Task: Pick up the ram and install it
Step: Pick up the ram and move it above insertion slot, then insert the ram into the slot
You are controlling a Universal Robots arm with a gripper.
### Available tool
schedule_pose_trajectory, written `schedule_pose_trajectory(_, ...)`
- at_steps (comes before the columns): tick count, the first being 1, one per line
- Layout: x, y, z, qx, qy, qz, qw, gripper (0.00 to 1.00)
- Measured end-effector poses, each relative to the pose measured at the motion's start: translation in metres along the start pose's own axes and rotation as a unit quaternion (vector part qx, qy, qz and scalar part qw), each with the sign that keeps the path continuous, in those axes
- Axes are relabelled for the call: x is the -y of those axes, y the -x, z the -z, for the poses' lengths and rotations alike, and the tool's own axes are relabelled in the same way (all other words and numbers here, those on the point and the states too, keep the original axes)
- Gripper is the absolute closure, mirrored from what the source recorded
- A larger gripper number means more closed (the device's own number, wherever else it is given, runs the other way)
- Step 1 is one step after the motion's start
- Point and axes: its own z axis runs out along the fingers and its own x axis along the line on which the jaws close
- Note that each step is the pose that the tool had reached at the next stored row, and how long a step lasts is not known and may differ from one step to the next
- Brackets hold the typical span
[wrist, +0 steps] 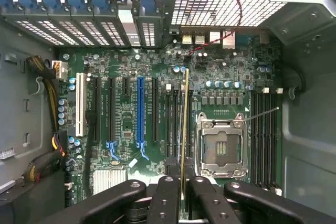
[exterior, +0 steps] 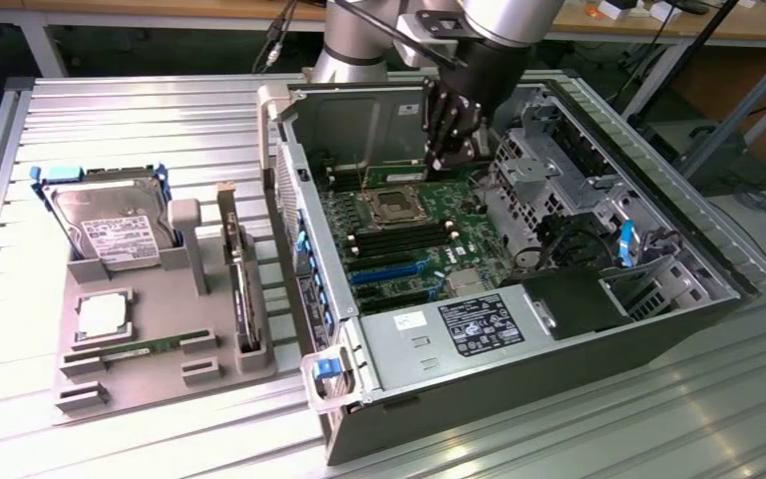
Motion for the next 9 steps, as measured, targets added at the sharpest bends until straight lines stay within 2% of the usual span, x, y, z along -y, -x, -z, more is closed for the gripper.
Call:
schedule_pose_trajectory(6,0.0,0.003,-0.0001,-0.0002,-0.0002,0.0,1.0,0.86)
schedule_pose_trajectory(9,0.001,0.0029,-0.0096,-0.0011,-0.0002,0.0,1.0,0.86)
